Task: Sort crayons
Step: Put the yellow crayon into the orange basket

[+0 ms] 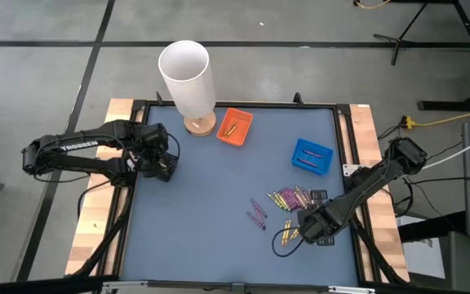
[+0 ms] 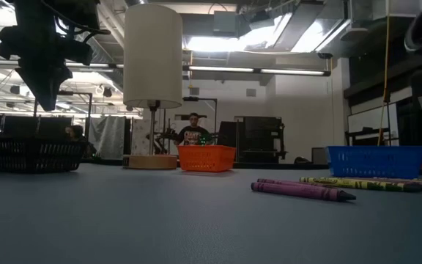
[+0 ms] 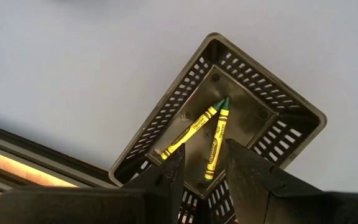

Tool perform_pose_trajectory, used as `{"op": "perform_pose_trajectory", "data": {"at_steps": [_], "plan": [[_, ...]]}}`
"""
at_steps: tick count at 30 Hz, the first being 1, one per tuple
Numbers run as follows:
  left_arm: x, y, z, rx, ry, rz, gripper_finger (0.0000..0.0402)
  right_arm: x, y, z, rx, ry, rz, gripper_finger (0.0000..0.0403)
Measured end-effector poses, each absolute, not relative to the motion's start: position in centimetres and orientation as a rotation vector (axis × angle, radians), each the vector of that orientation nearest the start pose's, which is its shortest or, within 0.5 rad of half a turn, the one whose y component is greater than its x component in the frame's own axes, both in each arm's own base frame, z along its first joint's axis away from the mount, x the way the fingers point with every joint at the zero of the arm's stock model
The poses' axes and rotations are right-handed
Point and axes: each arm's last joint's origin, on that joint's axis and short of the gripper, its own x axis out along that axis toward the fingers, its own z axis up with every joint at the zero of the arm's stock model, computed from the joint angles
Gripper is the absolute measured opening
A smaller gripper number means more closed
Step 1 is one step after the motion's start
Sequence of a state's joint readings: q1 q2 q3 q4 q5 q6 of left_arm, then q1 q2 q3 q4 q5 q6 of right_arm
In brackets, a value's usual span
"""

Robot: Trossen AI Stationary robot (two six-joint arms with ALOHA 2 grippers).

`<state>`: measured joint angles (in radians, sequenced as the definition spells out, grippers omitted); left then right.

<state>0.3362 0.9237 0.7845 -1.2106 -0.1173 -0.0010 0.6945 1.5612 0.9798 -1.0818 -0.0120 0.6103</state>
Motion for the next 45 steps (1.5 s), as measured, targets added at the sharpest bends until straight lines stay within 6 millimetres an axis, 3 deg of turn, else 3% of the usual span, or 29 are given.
{"op": "perform_pose_trajectory", "data": {"at_steps": [18,45], "plan": [[12.4,4.7,24.5,-0.149,1.351,0.382,0.0094,17.4,14.9,14.9,-0.072,1.727,0.103,0.0119],[12.4,4.7,24.5,-0.149,1.351,0.382,0.0094,17.5,15.0,14.7,-0.243,1.690,0.348,0.0119]]}}
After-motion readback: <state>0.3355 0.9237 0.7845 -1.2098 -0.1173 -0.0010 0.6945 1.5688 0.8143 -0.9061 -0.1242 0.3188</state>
